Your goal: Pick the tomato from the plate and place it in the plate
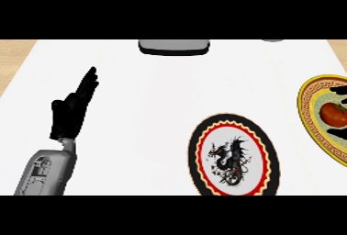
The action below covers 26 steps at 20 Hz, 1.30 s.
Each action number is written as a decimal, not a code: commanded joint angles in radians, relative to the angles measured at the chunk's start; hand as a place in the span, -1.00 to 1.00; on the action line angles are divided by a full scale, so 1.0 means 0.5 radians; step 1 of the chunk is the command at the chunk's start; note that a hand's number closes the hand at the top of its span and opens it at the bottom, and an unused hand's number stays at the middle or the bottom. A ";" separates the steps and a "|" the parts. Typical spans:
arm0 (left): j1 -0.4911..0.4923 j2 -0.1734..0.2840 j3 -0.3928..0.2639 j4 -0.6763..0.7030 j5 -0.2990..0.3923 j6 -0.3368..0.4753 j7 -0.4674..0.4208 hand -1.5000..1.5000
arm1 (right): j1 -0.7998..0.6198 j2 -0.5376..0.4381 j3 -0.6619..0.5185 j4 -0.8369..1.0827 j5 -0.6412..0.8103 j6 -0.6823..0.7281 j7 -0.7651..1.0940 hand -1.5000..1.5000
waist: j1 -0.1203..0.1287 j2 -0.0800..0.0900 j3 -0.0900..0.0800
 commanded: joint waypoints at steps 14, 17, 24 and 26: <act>0.019 0.002 0.044 -0.047 0.022 -0.013 0.032 0.00 | -0.050 -0.449 -0.724 0.397 -0.720 0.633 -0.124 -1.00 | -0.031 -0.004 0.003; 0.068 -0.017 0.002 -0.028 -0.027 -0.003 -0.040 0.00 | 0.012 -0.543 -0.816 0.486 -0.799 0.674 -0.104 -1.00 | -0.012 0.007 0.006; 0.034 -0.003 0.047 0.009 0.009 -0.026 -0.084 0.00 | 0.248 -0.765 -0.882 0.536 -0.856 0.944 -0.212 -1.00 | -0.011 0.022 0.014; -0.004 -0.033 0.022 -0.037 0.024 -0.031 -0.008 0.00 | 0.274 -0.792 -0.870 0.523 -0.847 1.018 -0.208 -1.00 | -0.005 0.019 0.017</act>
